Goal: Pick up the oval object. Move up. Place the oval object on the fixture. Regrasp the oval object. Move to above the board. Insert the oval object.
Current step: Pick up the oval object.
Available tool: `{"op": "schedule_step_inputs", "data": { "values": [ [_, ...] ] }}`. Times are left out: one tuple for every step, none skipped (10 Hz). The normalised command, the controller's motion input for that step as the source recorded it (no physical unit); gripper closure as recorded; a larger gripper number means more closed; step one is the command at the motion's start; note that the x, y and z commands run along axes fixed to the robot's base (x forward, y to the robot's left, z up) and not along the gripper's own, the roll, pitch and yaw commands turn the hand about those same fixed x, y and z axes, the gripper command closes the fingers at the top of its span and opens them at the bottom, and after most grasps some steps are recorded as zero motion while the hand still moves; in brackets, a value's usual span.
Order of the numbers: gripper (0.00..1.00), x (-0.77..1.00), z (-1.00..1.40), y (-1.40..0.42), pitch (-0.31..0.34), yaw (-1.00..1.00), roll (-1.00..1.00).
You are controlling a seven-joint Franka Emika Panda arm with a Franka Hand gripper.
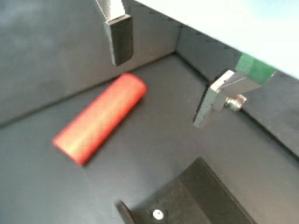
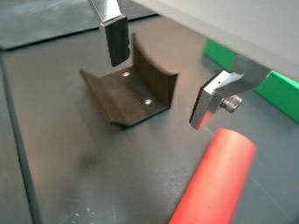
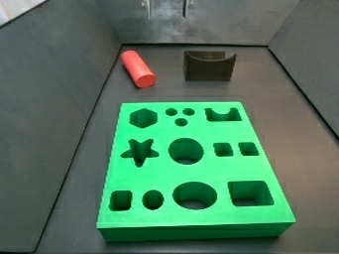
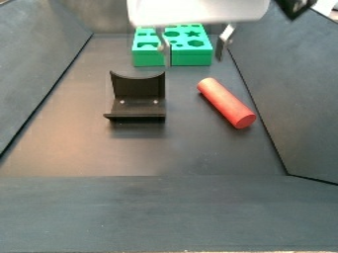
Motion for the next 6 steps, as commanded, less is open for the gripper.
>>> {"op": "schedule_step_inputs", "data": {
  "values": [
    [0.0,0.0,-0.52,0.0,-0.097,0.63,-0.1],
    [0.0,0.0,-0.29,0.0,-0.05,0.33,0.0],
    [0.0,-0.39,-0.44,-0.1,-0.09,0.19,0.03],
    [0.0,-0.56,-0.46,-0.05,-0.061,0.1,0.07],
    [0.0,-0.4,-0.26,0.0,0.0,0.0,0.14],
    [0.0,-0.17,-0.17,0.0,0.0,0.06,0.05]
  ]
}}
